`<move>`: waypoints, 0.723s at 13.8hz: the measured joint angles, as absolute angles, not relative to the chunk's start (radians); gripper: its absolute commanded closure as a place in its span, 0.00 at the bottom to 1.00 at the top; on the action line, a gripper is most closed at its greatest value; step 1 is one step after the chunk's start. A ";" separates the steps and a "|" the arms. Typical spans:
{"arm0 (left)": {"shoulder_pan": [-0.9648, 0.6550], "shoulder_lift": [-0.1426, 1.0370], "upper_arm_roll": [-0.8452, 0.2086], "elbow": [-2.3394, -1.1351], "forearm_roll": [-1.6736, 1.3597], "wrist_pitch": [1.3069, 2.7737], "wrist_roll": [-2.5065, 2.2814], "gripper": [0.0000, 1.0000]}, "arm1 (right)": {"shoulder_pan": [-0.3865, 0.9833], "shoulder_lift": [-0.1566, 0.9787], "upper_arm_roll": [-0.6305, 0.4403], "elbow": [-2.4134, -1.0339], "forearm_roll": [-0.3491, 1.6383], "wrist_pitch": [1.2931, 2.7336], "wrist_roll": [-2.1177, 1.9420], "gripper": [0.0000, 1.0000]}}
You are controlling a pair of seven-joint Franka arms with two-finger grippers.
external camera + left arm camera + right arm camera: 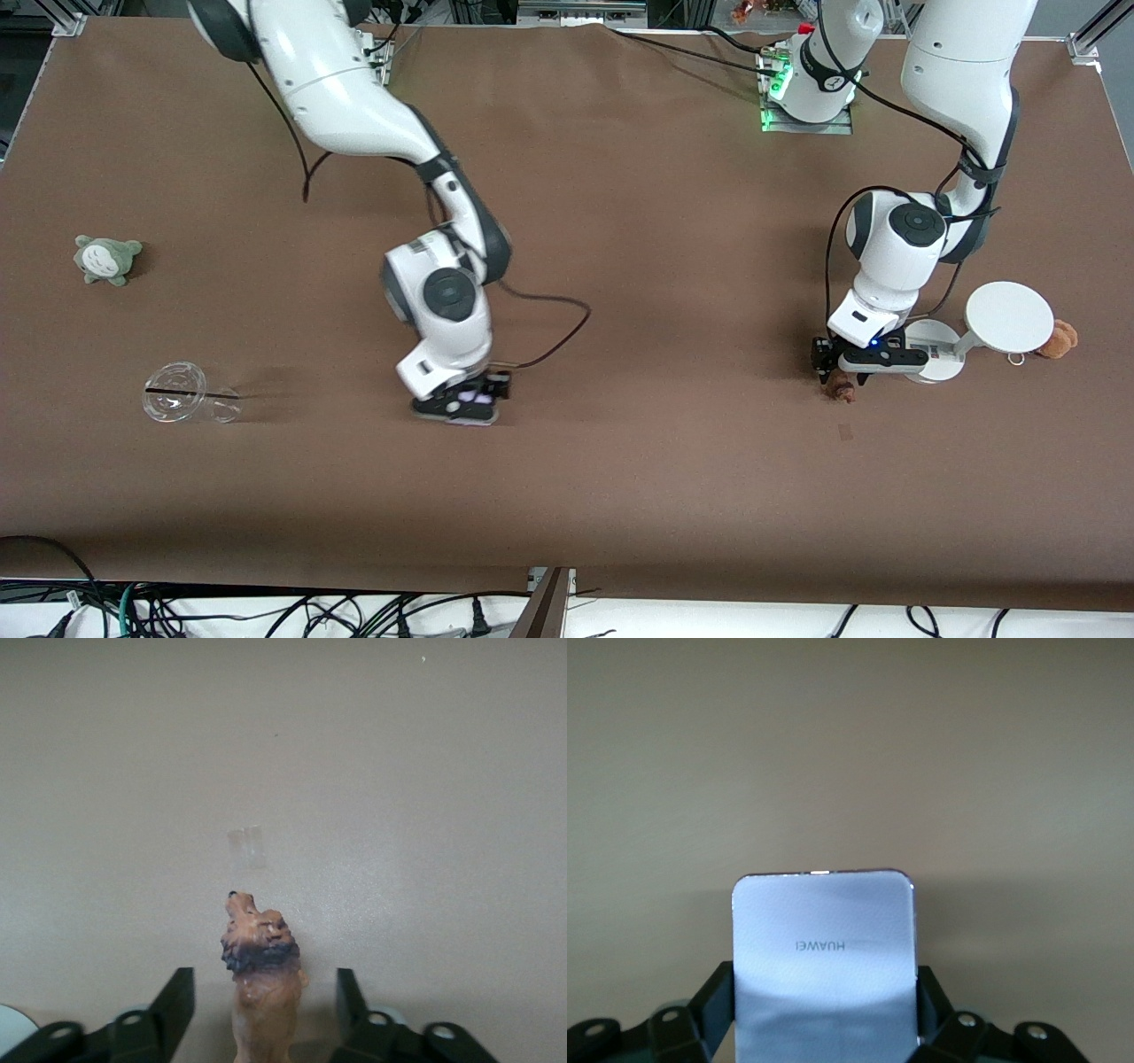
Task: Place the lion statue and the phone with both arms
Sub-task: 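Place the lion with the left gripper while the right gripper carries the phone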
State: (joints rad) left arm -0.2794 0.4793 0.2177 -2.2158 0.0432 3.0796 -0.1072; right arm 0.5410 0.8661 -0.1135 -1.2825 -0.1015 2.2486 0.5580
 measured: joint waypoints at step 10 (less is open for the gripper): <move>-0.280 0.164 0.193 -2.184 0.043 2.567 -0.096 0.00 | 0.234 0.819 -0.115 -1.383 -0.018 2.159 0.047 0.52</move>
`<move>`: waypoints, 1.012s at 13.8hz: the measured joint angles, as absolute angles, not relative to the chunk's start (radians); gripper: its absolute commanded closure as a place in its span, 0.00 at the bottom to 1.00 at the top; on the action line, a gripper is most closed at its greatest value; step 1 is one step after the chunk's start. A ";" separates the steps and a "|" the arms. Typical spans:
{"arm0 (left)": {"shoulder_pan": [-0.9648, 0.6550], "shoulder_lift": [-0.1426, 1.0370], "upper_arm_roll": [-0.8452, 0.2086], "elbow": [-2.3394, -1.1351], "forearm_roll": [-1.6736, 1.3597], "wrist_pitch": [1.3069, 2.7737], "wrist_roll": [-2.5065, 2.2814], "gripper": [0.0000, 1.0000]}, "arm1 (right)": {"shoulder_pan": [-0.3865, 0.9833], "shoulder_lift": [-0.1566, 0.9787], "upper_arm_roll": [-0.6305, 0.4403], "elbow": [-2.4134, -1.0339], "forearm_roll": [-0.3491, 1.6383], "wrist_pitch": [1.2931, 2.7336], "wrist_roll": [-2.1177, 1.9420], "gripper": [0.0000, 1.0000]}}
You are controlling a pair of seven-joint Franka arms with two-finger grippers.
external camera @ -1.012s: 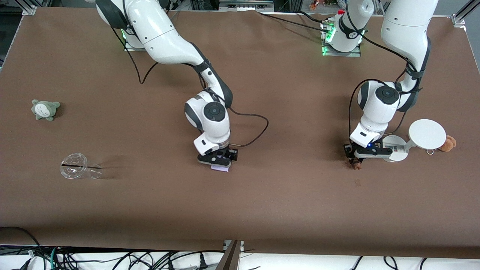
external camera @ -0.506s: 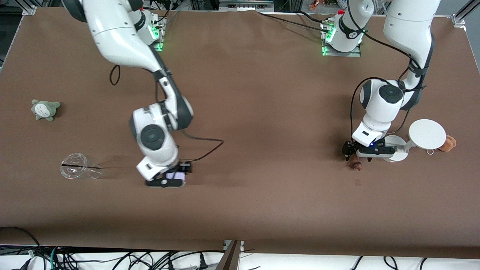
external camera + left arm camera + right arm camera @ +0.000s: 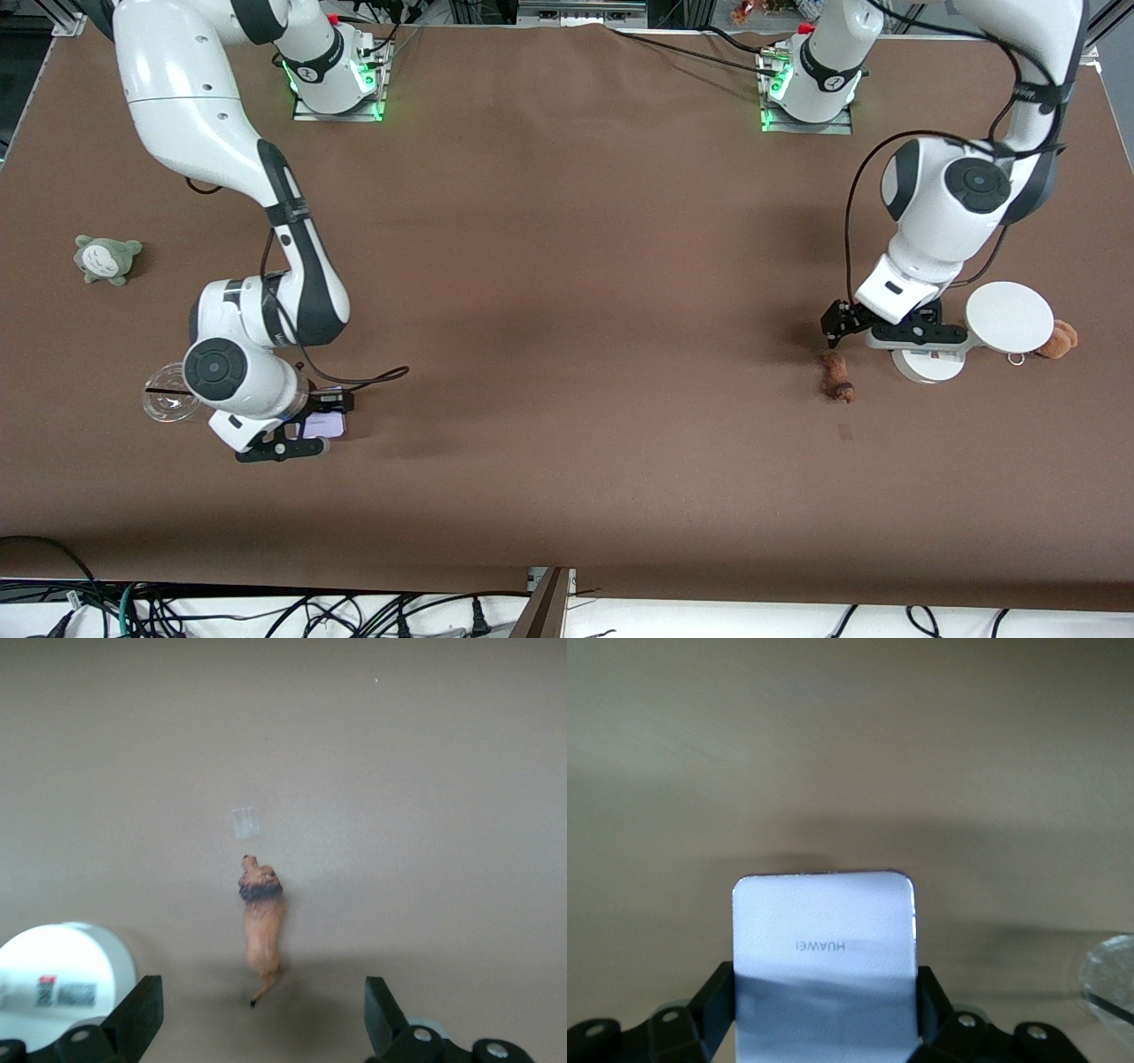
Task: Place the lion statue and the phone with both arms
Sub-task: 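Place the lion with the left gripper while the right gripper carries the phone, then lower the phone beside the glass cup with the right gripper while the left gripper withdraws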
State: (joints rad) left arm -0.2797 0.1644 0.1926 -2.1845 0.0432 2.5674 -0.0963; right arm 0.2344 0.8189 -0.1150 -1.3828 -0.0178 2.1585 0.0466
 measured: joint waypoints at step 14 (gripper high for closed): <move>-0.262 -0.023 0.198 -1.589 0.043 1.509 -0.062 0.00 | 0.138 0.819 -0.115 -1.464 -0.018 2.233 -0.036 0.35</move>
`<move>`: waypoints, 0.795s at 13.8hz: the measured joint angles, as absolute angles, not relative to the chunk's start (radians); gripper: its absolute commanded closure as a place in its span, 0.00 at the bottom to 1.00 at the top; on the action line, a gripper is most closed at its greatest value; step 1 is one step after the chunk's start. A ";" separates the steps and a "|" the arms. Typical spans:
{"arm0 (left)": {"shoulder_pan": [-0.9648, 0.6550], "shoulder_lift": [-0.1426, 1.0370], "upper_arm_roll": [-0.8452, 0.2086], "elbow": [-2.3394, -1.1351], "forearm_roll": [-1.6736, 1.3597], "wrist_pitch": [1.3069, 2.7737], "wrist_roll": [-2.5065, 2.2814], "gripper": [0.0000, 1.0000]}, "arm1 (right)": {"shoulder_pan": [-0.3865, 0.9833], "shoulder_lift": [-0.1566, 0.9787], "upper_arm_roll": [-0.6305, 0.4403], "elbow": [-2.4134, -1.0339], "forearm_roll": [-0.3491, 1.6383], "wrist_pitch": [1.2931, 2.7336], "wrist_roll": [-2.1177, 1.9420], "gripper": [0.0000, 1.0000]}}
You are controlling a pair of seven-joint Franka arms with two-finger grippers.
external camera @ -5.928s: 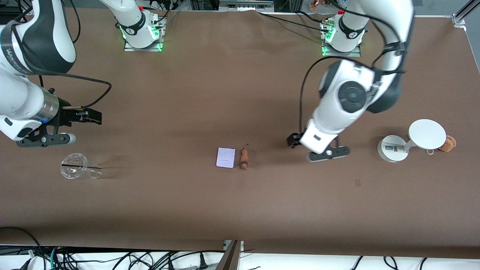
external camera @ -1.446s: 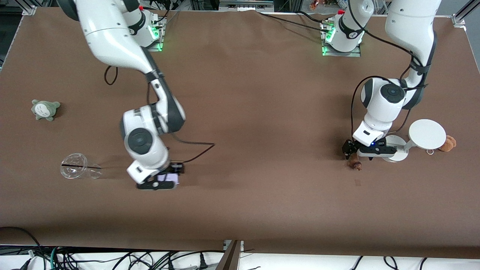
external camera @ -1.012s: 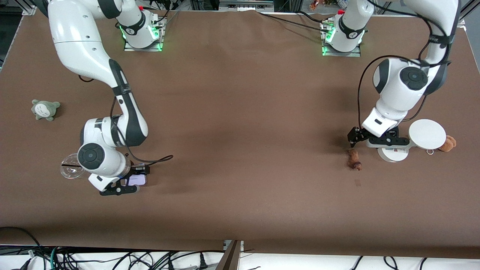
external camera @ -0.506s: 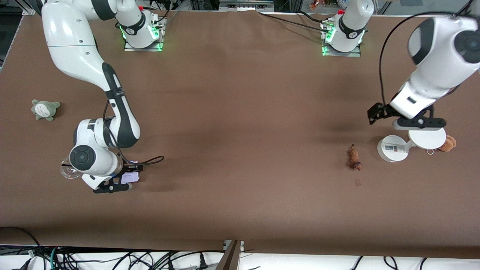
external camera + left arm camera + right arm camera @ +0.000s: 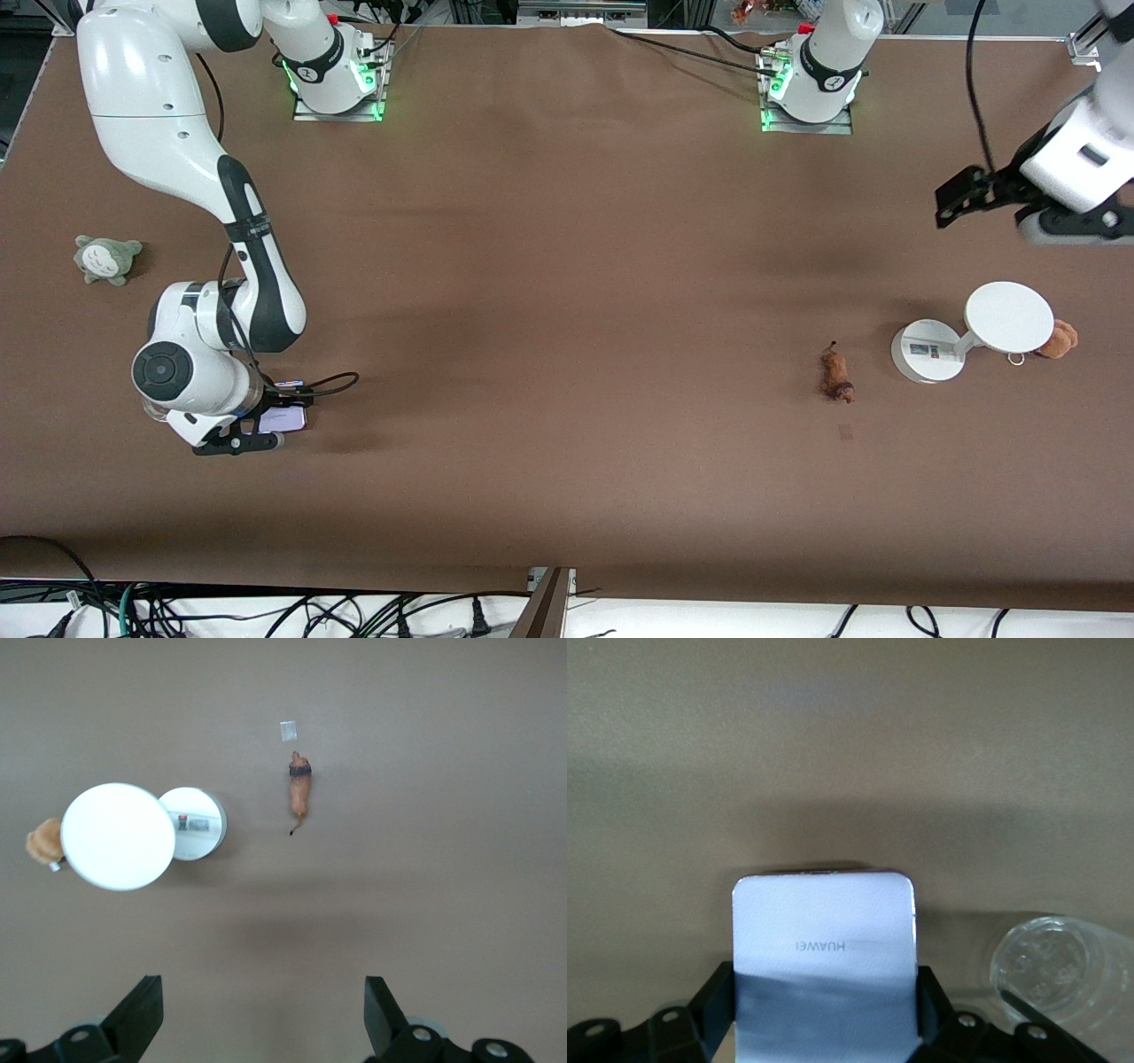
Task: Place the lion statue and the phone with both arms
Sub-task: 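Lower the phone beside the glass cup with the right gripper while the left gripper withdraws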
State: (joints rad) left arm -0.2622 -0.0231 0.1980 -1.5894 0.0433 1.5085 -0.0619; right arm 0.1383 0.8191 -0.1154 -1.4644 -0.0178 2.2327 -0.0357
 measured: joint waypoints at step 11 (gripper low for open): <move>-0.107 -0.020 0.080 -1.454 0.005 1.349 -0.061 0.00 | 0.136 0.609 -0.101 -1.445 -0.018 2.084 -0.045 0.00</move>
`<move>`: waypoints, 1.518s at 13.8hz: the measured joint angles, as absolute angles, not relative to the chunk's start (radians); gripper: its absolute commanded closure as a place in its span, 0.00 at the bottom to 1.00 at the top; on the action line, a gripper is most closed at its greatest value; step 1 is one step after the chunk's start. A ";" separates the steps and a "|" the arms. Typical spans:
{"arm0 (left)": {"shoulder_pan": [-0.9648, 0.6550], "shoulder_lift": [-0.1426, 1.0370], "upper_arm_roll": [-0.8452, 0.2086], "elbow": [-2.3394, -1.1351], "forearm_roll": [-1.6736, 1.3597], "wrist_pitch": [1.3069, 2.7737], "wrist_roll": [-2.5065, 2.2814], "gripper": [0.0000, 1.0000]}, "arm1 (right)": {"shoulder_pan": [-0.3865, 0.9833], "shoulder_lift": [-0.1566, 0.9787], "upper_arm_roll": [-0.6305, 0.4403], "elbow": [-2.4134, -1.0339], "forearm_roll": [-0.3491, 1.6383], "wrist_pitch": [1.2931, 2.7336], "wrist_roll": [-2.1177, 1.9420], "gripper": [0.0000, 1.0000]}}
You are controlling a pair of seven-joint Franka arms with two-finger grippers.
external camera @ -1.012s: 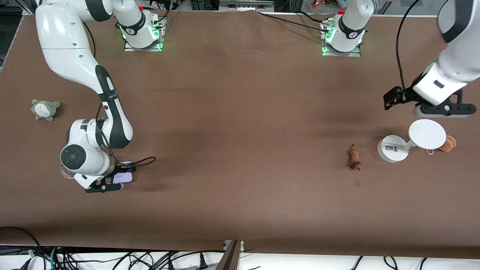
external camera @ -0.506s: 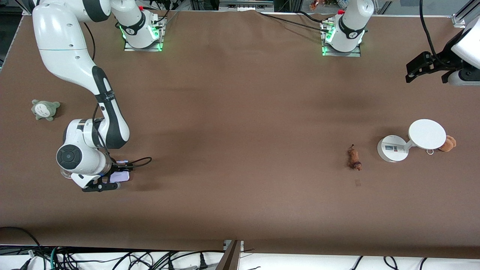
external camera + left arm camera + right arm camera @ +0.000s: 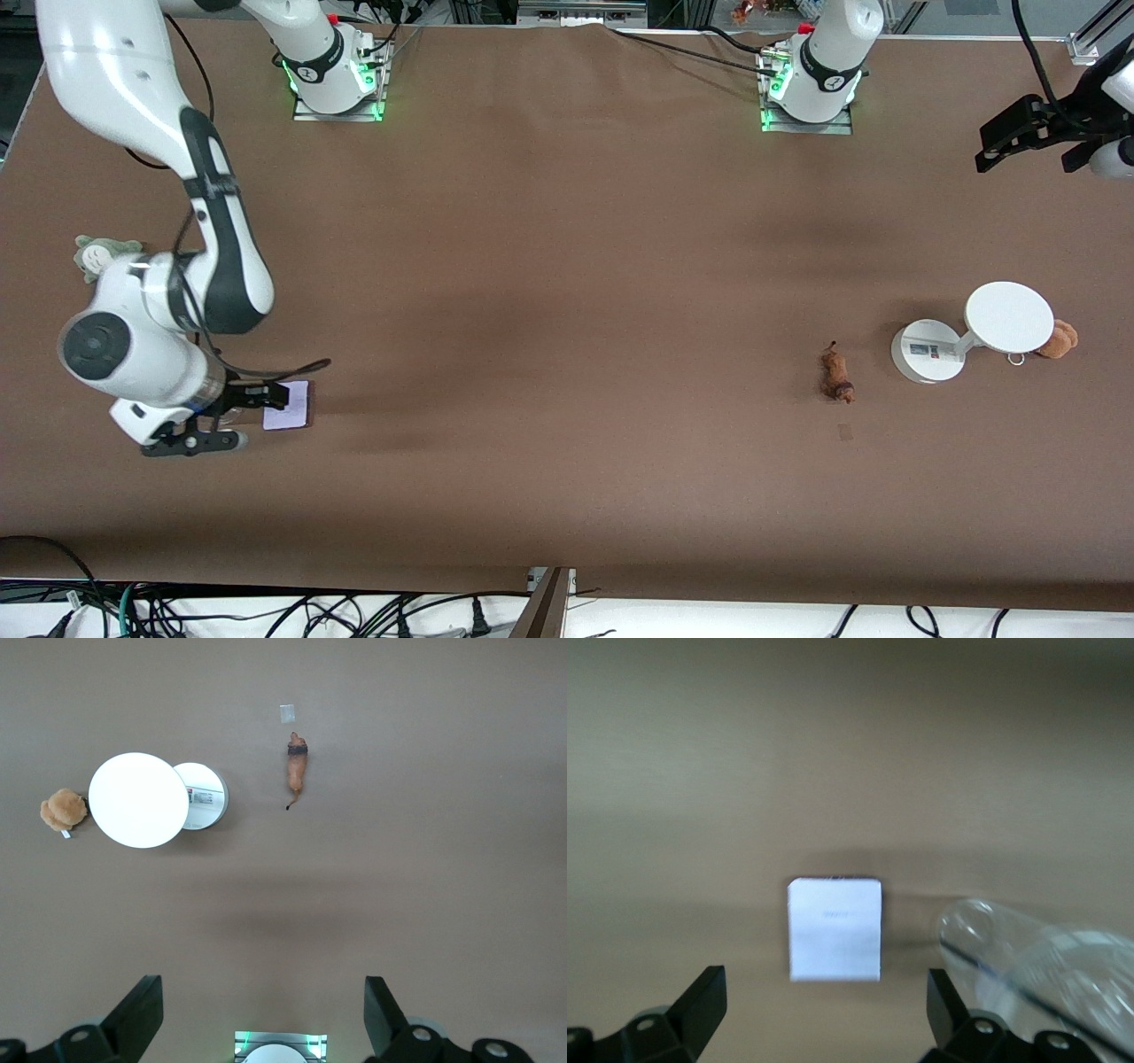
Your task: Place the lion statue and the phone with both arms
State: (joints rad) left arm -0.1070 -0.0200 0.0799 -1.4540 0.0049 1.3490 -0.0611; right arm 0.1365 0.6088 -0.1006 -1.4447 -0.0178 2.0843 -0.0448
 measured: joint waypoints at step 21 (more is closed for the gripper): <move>0.152 0.031 -0.091 -1.461 -0.004 1.377 -0.001 0.00 | 0.152 0.110 -0.052 -1.467 -0.018 1.445 -0.053 0.00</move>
